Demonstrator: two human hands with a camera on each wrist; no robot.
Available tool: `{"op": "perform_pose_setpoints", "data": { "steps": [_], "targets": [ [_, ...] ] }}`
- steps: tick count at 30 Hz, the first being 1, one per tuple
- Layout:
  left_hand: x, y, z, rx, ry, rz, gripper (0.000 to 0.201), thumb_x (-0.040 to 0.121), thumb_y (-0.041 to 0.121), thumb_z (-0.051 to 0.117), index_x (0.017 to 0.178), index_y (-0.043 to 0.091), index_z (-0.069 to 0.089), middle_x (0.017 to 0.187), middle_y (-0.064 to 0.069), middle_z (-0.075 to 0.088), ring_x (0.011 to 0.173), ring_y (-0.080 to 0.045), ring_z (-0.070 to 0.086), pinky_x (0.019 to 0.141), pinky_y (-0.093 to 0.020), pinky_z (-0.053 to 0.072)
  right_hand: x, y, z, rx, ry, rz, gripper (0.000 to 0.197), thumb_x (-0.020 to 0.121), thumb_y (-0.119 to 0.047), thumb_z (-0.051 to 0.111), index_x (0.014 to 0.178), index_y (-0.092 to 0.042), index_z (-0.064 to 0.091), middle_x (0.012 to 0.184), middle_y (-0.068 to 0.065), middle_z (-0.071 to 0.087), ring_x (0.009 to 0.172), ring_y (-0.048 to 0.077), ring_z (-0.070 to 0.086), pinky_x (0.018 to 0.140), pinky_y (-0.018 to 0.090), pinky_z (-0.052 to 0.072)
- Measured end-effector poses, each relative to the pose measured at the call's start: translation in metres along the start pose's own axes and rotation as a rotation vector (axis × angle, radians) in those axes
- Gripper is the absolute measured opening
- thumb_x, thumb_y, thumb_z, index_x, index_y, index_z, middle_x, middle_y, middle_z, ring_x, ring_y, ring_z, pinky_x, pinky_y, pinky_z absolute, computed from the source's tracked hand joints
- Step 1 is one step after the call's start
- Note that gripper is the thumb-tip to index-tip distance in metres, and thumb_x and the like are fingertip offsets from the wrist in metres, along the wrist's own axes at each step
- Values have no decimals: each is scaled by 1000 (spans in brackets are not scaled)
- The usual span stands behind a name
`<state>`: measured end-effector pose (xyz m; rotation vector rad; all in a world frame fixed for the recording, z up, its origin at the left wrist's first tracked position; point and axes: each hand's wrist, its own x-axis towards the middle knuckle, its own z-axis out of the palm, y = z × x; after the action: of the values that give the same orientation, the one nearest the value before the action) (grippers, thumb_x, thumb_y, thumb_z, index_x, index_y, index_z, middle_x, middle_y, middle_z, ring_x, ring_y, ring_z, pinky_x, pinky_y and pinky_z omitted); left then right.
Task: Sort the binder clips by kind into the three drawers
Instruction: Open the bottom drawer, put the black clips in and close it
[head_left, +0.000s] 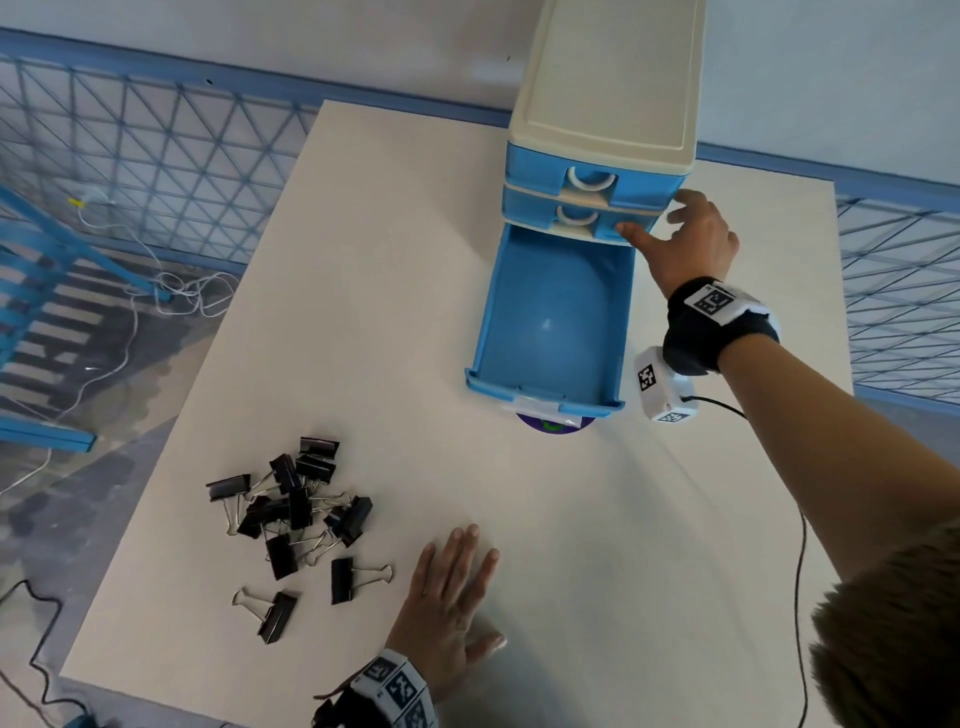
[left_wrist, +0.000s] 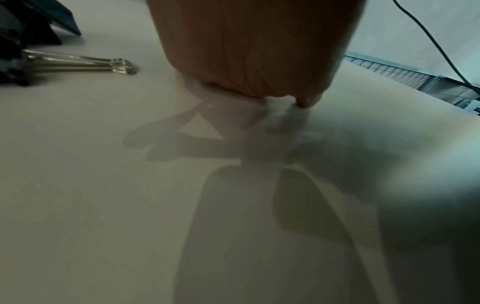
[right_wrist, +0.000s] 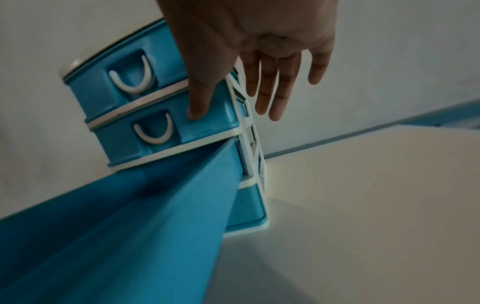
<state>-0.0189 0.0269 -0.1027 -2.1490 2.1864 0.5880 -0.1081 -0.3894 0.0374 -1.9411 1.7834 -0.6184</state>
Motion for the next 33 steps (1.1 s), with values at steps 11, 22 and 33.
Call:
{"op": "perform_pose_setpoints", "data": {
  "steps": [11,22,33],
  "targets": [
    [2,3,-5,-3,-11,-13,89,74,66,34,144,19,6,153,-10,-18,142,-26,-13,110,-44,0,-78,-16,0,281,248,-144,51,74,-23,60,121,-7,46,117,19,50,106,30,51,90,43,45],
    [-19,-9,-41,75,93,-98,66,51,33,78,113,20,60,127,-10,60,116,-23,57,89,-42,52,-230,-60,48,258,-358,-520,20,80,-3,60,100,-7,62,103,19,55,77,17,53,70,18,38],
    [-93,-68,-56,-72,229,-605,64,59,5,74,117,12,51,118,-19,58,102,-35,60,74,-43,55,-324,-70,95,-29,-774,-652,28,84,-18,58,112,-11,56,111,15,55,97,32,57,77,36,46]
  ]
}}
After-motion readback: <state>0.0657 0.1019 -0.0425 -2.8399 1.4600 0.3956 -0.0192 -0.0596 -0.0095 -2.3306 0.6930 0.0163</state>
